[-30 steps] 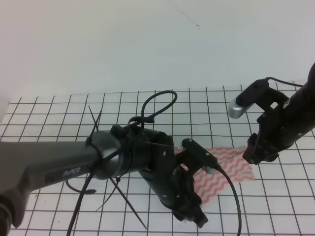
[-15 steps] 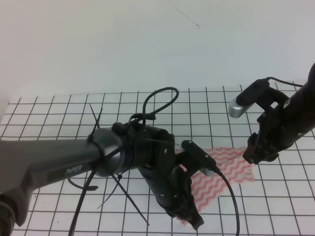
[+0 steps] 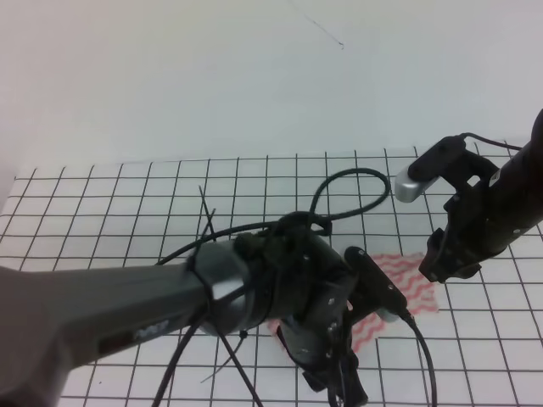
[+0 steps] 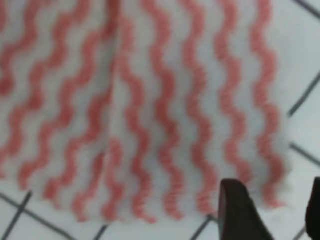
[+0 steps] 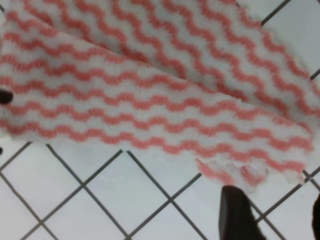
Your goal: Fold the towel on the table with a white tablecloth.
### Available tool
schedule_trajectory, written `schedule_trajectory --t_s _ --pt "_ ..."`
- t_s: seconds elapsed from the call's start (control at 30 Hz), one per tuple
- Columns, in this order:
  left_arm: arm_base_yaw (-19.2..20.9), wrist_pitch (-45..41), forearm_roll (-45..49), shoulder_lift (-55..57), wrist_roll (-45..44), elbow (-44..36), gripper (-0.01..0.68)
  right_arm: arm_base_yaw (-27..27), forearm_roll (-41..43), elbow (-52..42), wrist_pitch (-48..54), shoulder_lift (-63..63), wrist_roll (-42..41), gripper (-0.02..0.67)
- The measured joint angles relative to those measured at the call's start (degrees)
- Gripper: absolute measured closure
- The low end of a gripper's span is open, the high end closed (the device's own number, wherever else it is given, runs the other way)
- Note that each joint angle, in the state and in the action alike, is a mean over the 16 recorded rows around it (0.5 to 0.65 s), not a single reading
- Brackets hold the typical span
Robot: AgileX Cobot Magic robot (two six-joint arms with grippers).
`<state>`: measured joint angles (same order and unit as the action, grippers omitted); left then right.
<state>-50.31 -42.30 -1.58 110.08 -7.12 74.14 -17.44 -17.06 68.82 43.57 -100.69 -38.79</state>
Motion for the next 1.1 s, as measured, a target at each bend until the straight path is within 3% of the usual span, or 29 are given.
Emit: schedule_trajectory --t_s 0.43,0.9,1.1 --pt "-2.1 1.5 4.1 2.7 3.3 -0.1 0.403 0.0 0.1 0.0 0.3 0.0 0.6 0.33" --pt "-2.1 0.2 8.7 4.2 5.8 0.4 0.641 0.0 0.1 0.0 0.6 0.1 0.9 0.33" --pt "-2.1 -1.2 14.4 3.7 9.2 1.8 0.673 0.1 0.0 0.0 0.7 0.1 0.9 0.33"
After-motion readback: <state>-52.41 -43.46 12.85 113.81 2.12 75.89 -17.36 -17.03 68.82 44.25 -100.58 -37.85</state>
